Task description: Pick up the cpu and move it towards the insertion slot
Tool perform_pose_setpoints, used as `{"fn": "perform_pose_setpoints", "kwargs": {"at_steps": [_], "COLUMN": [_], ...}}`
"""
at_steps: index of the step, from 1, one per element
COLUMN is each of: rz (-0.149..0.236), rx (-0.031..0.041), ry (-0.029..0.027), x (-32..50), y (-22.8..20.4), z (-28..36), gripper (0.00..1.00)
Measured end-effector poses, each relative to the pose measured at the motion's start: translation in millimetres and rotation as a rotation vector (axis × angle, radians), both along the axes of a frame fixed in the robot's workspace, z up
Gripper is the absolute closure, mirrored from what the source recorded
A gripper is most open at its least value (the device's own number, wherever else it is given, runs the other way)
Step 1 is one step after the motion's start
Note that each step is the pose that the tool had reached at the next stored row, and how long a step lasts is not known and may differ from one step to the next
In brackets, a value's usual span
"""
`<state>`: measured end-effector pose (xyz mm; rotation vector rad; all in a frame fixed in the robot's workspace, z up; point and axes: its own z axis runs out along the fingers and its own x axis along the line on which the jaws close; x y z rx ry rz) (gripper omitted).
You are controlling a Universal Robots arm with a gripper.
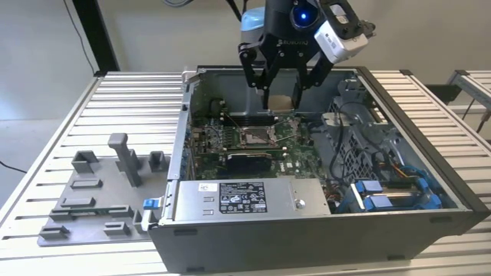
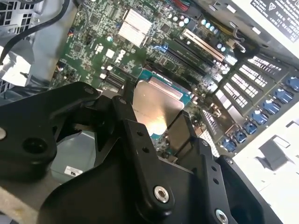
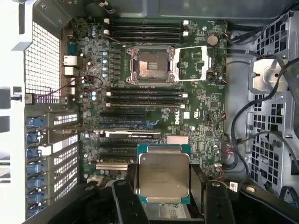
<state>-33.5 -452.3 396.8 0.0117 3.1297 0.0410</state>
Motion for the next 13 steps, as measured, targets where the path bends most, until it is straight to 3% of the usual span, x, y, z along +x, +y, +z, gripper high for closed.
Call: {"fn": "perform_pose_setpoints", "kwargs": {"at_steps": [8,13], "rz": [0.000,0.000], "rx": [0.0000,-0.0001], "ry": [0.0000,0.0000], "x": [-0.8,-3.6], "y": [6.7,19.4], "z": [-8.5,-11.1], "gripper": [1.00,1.00]}}
